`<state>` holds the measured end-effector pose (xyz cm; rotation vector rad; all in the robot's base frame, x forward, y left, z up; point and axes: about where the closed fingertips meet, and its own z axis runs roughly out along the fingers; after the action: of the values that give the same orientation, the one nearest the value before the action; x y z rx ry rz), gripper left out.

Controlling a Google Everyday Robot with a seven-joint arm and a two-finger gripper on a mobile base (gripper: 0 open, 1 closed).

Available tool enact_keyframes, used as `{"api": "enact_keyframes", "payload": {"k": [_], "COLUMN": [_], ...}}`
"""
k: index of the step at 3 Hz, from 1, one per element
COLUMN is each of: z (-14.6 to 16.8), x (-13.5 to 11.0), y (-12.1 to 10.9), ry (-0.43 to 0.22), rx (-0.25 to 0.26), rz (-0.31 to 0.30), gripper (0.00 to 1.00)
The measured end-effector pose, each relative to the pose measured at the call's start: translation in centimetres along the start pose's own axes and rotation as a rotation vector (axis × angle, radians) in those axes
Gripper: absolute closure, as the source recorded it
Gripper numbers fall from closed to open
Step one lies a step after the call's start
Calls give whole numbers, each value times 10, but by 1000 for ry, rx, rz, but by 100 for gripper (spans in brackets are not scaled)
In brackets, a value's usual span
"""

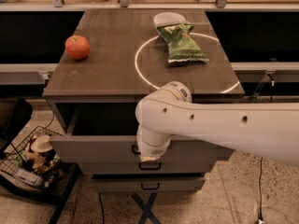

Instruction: Open top drawer

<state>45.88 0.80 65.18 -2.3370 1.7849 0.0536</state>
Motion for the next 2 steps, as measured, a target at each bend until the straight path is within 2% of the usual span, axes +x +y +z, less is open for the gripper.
{"api": "enact_keyframes", "payload": {"k": [1, 2], "z": [-8, -10], "x": [-6, -8], "y": [9, 15], "ry": [-7, -11], "rx": [27, 33], "rz": [4, 7], "gripper": [100, 100]}}
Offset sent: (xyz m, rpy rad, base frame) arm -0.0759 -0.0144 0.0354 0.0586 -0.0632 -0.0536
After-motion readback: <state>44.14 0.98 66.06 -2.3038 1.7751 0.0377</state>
